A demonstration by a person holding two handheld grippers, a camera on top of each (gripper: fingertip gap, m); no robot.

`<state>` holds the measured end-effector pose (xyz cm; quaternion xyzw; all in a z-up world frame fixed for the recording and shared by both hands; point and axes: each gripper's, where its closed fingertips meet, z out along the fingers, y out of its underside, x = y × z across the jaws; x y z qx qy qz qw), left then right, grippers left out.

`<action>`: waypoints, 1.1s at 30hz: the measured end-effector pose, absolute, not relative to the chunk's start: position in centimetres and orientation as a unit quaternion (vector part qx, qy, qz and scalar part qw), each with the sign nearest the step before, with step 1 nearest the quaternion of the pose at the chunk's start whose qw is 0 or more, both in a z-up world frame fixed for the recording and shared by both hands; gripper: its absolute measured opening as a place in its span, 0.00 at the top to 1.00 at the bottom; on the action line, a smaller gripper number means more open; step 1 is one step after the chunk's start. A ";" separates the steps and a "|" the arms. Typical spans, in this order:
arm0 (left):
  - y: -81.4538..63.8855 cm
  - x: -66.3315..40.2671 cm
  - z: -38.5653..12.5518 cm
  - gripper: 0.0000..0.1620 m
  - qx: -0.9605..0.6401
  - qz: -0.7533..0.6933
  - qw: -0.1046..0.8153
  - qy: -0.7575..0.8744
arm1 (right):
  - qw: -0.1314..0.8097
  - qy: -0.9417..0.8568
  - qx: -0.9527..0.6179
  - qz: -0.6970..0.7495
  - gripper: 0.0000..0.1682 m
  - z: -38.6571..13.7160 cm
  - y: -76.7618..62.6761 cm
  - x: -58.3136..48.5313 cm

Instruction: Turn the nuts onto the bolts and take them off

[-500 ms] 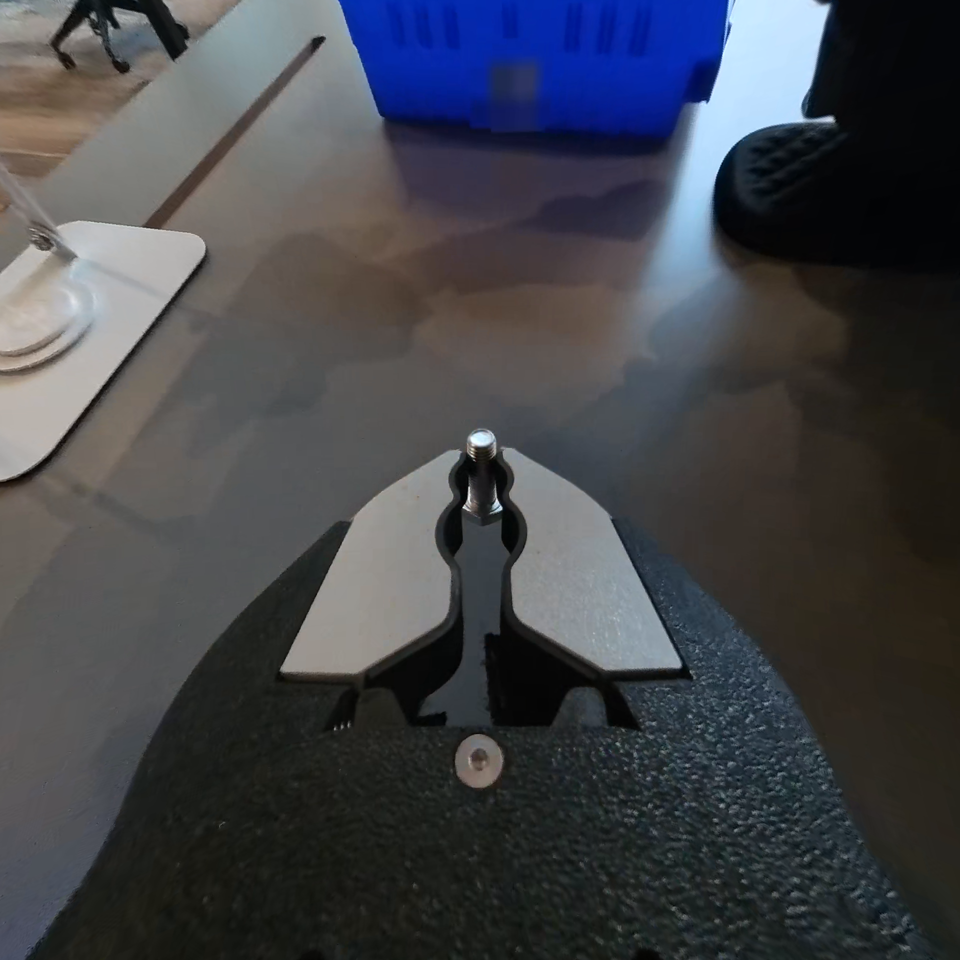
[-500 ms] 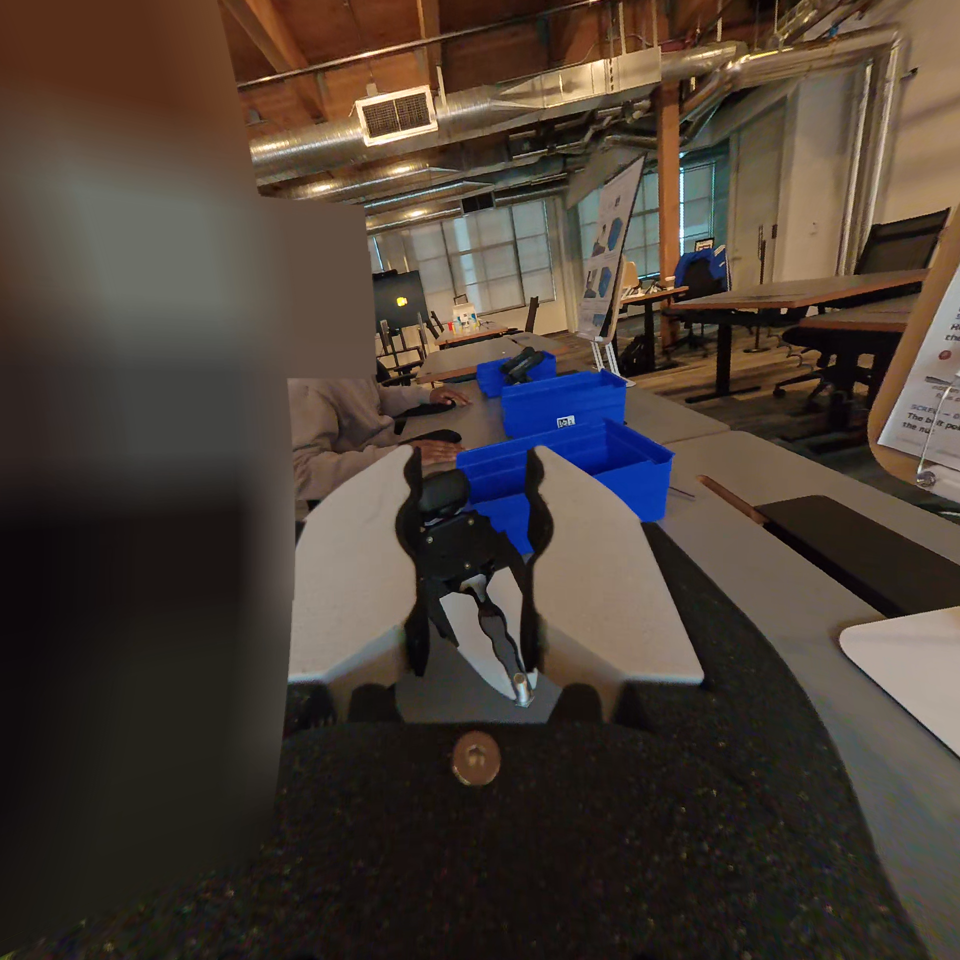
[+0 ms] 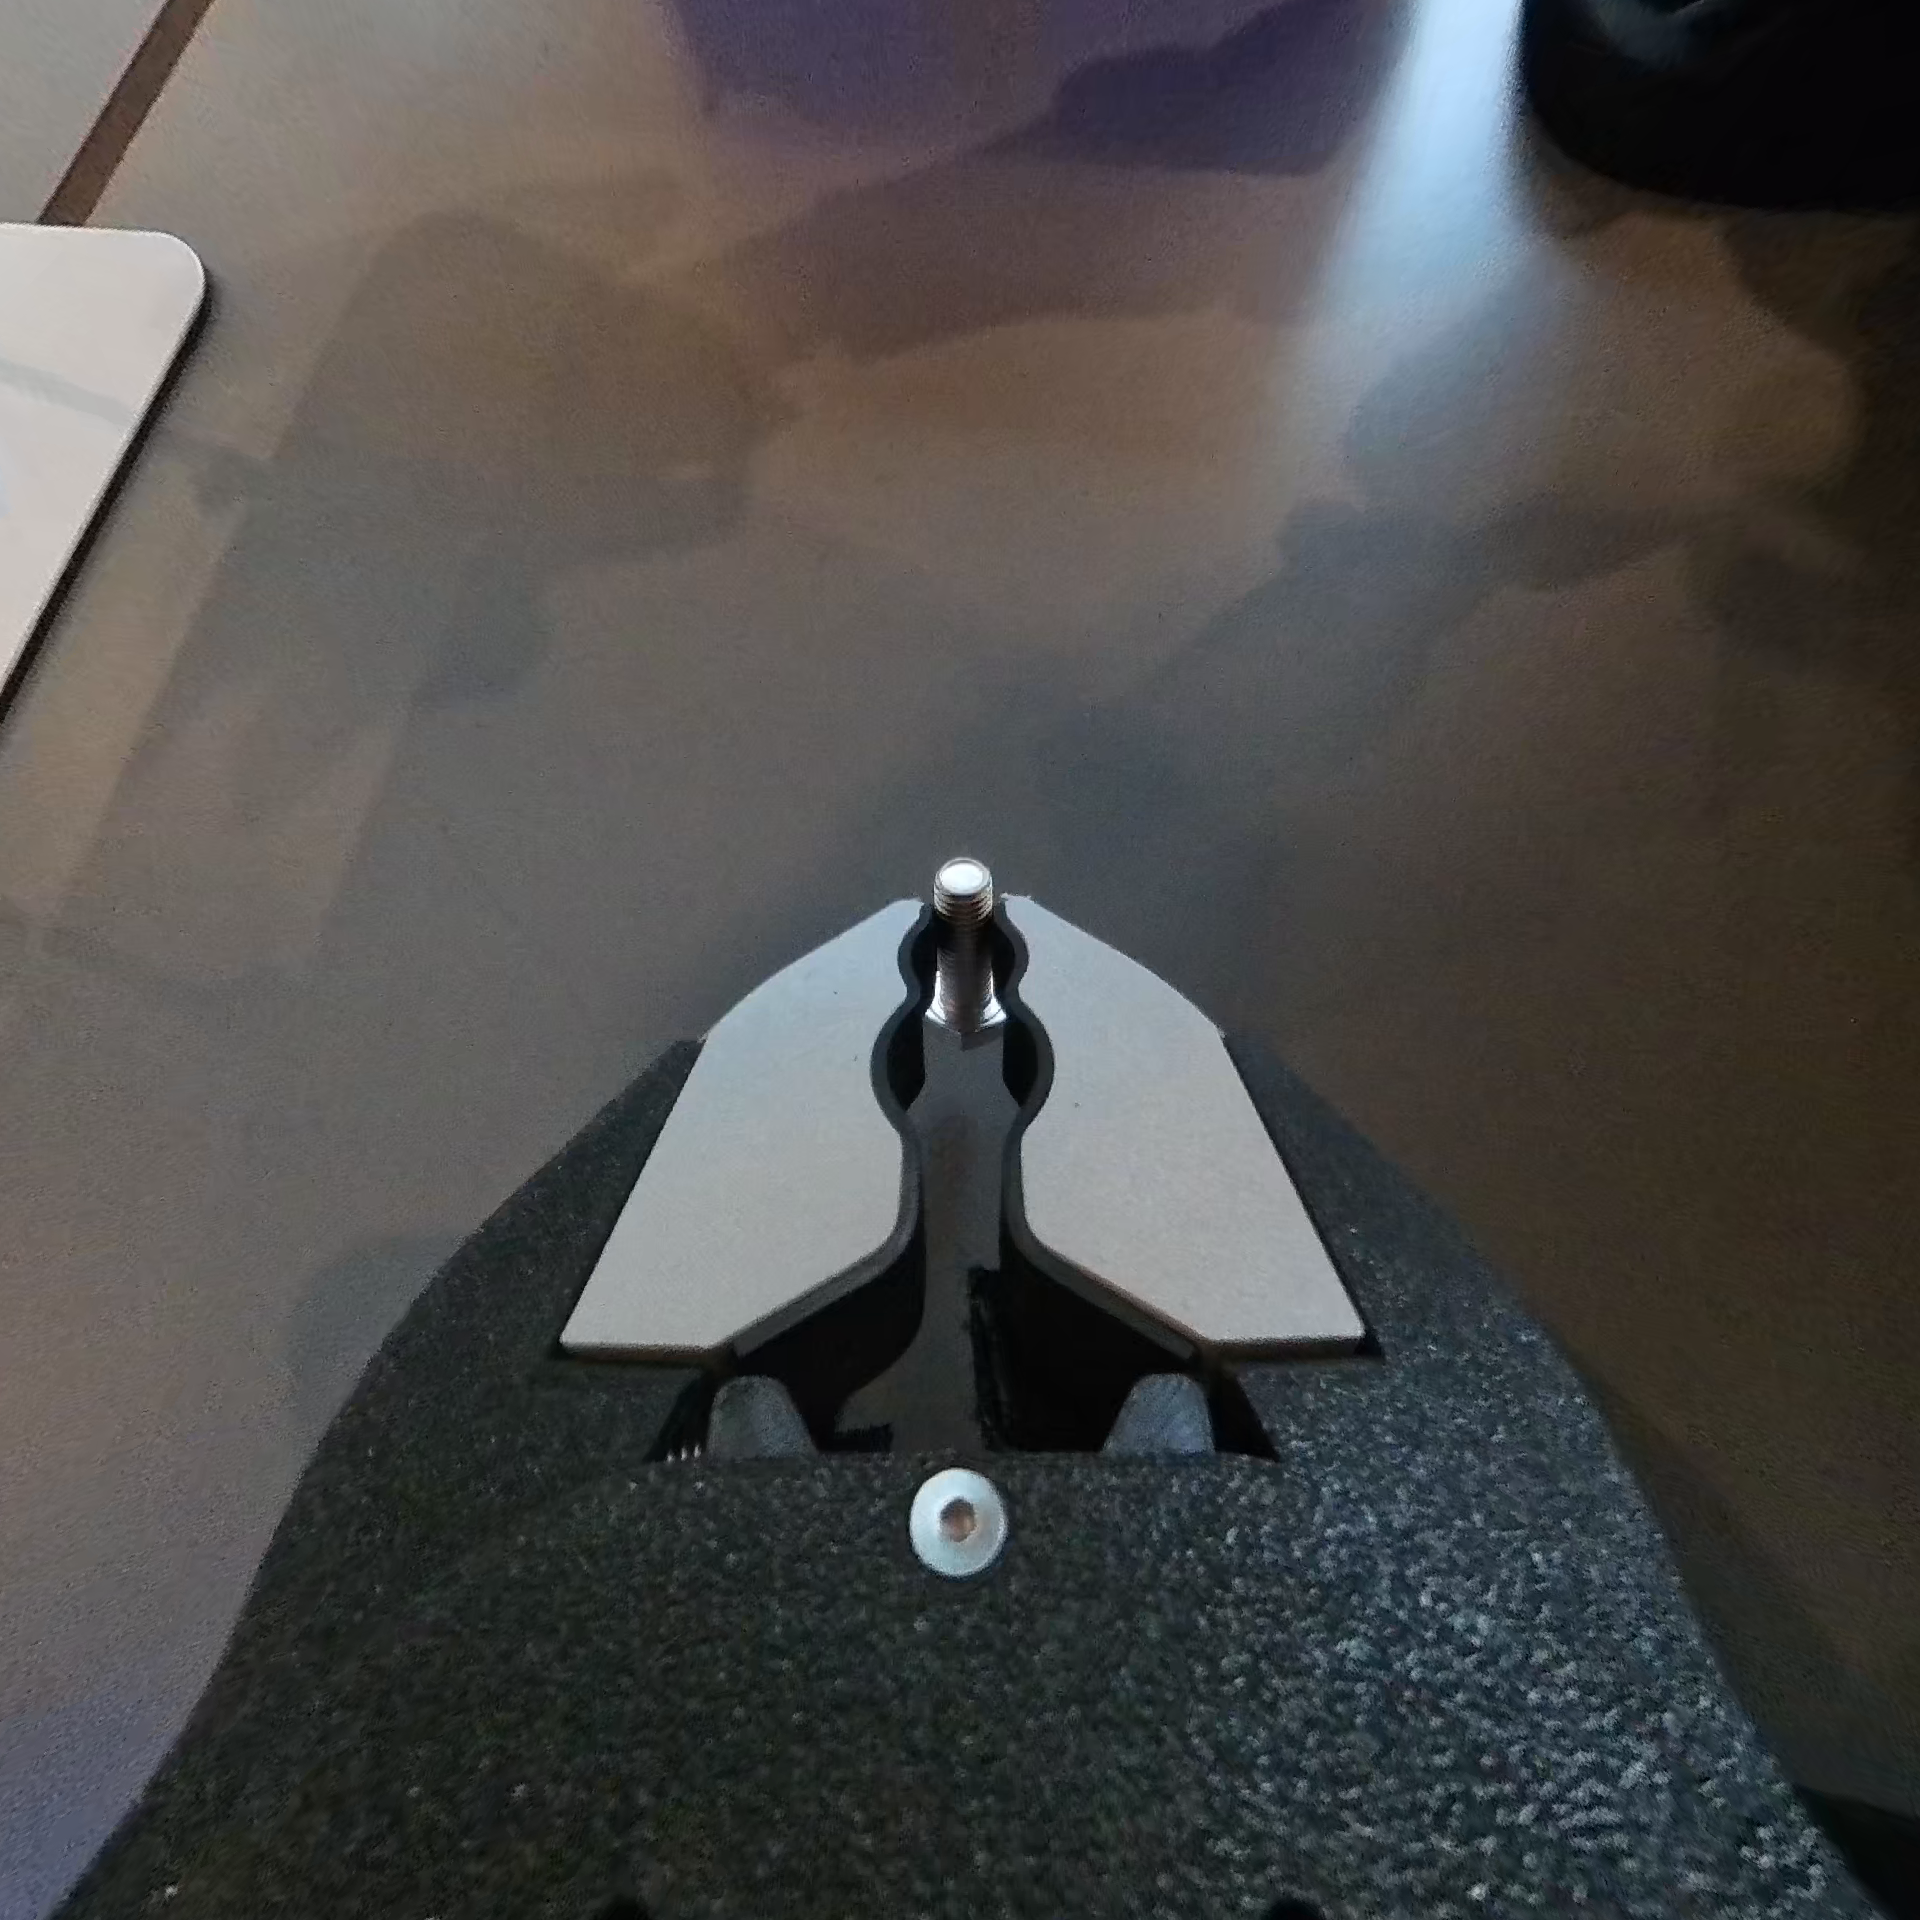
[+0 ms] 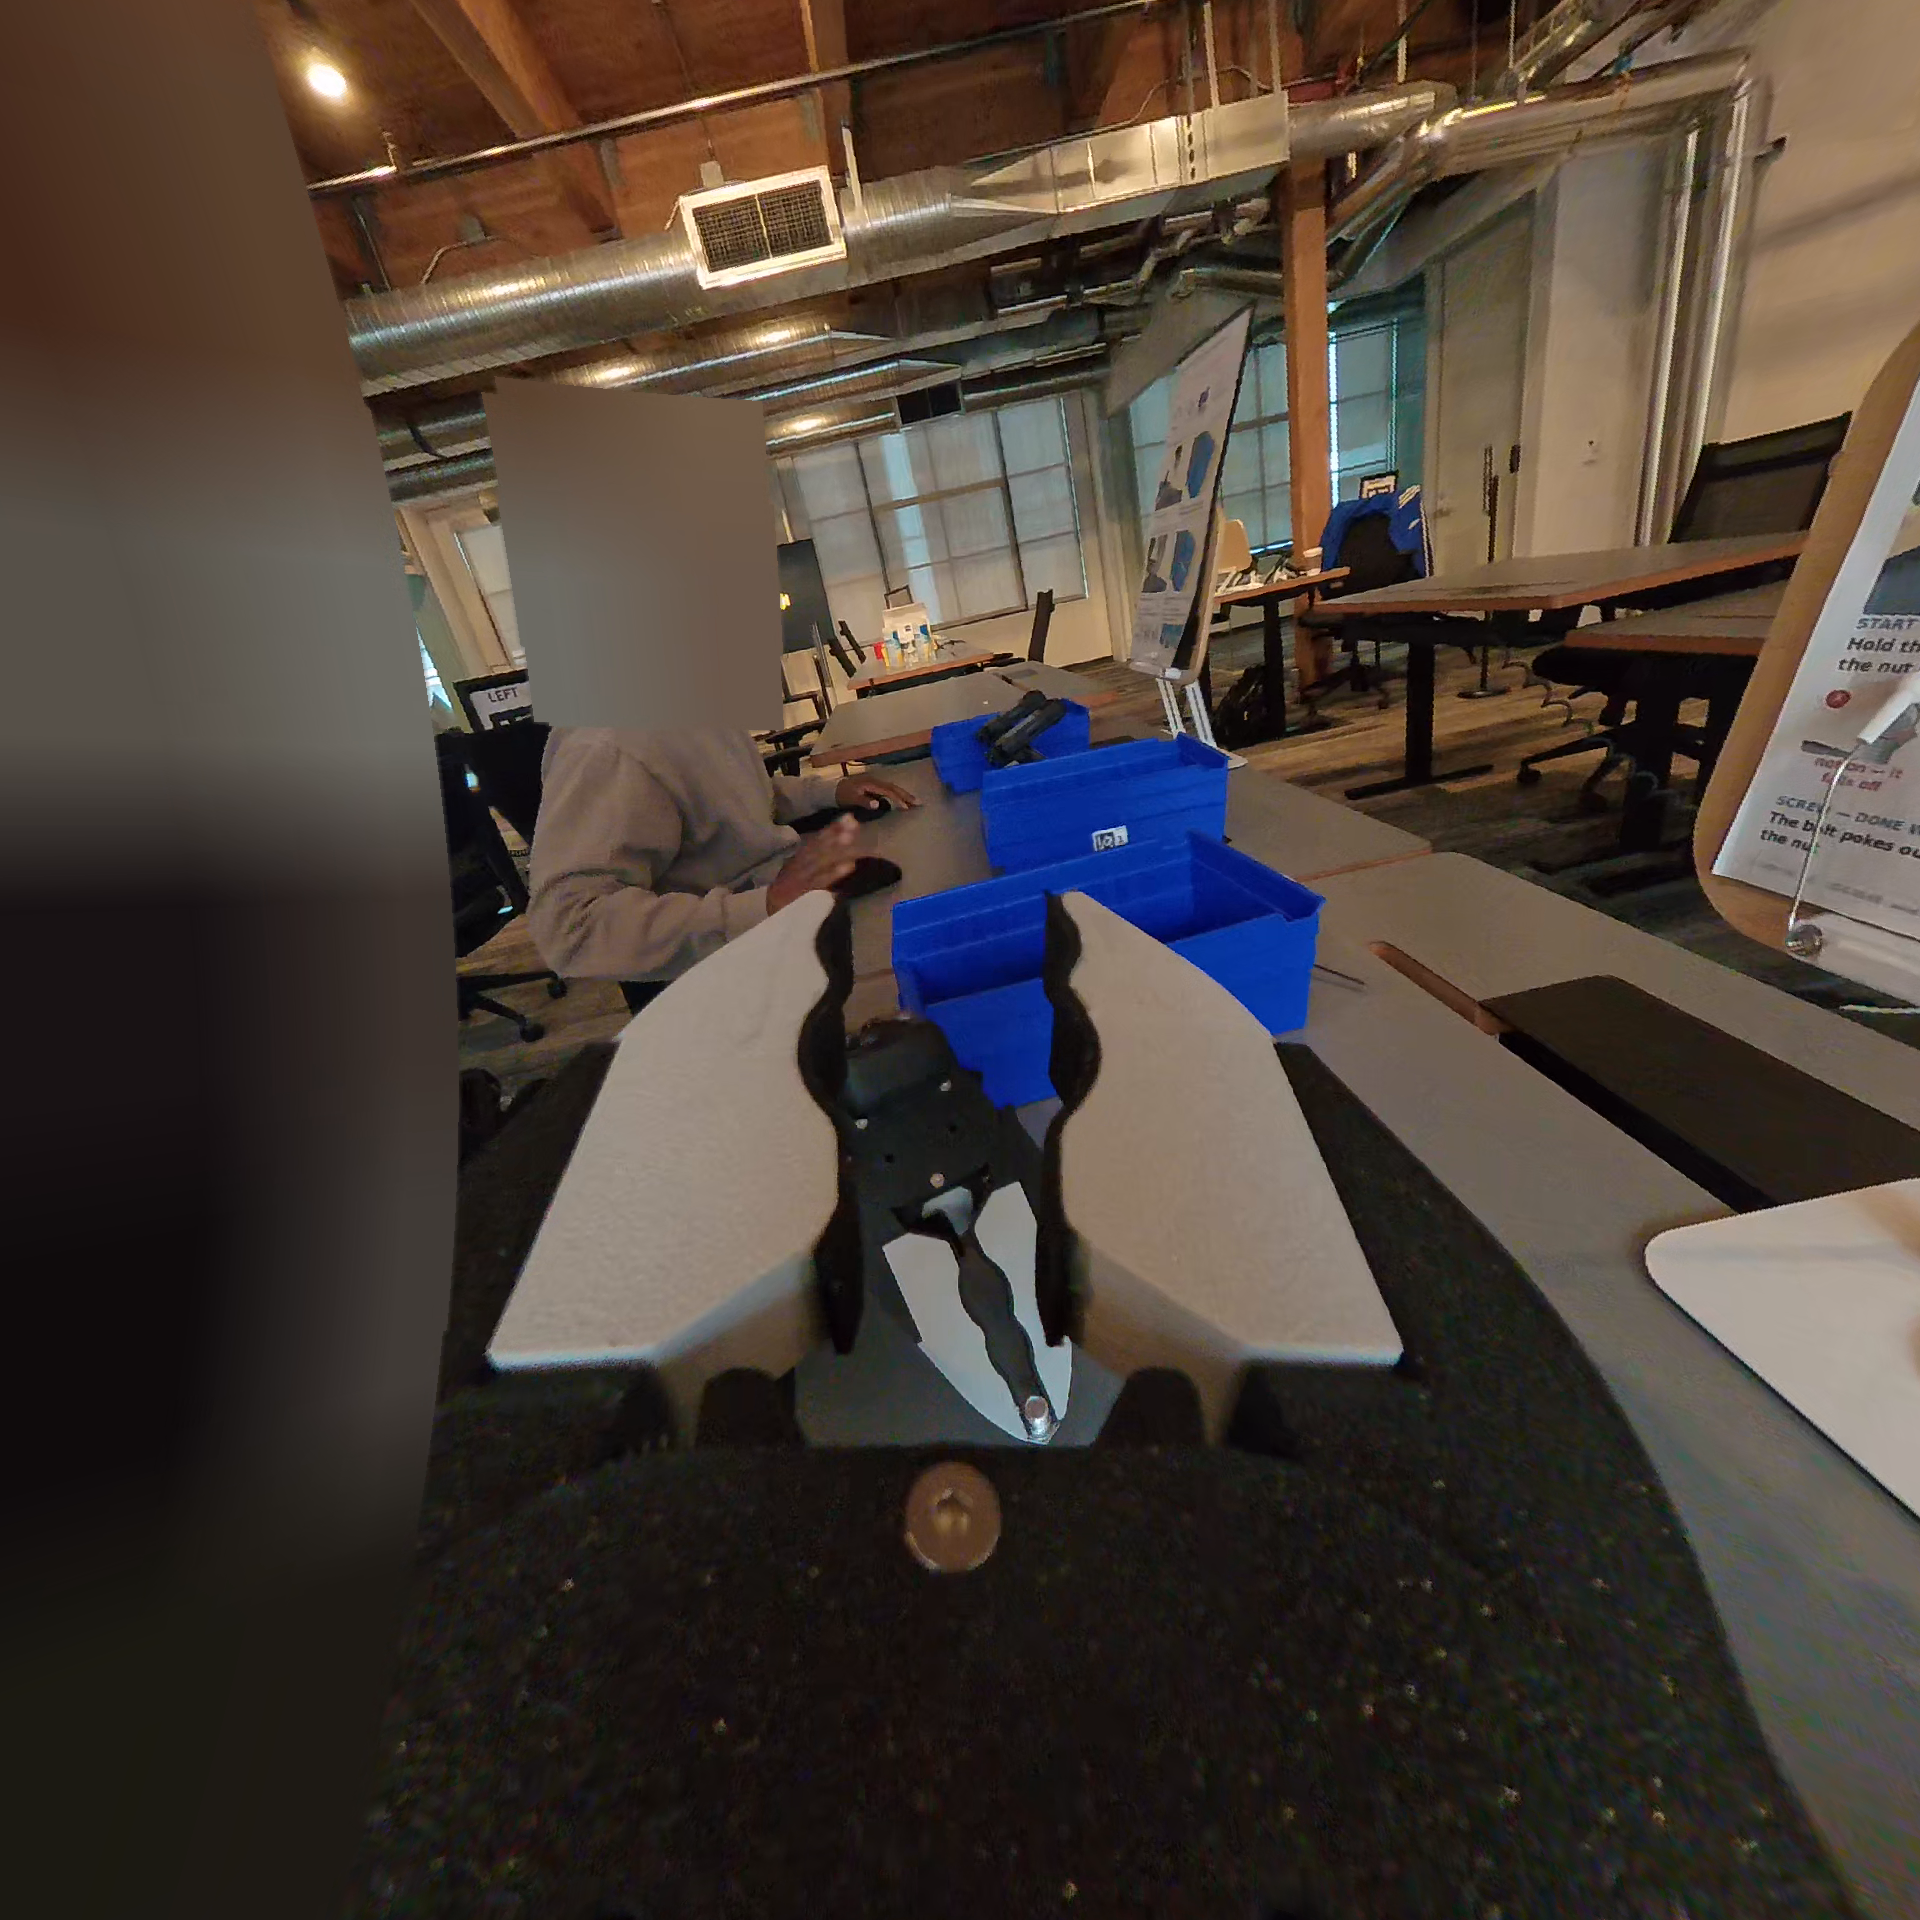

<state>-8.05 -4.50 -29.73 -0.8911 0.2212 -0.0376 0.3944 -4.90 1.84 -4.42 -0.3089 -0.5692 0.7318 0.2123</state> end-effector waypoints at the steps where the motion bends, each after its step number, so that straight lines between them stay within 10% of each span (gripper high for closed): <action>1: -4.6 -8.1 -29.9 0.94 -0.892 -0.036 0.391 0.222 | 0.213 -0.569 -0.310 0.731 0.79 -4.5 1.9 -4.9; 33: -5.0 -8.6 -31.0 0.91 -0.895 -0.026 0.380 0.232 | 0.218 -0.580 -0.316 0.718 0.79 -4.9 1.9 -5.1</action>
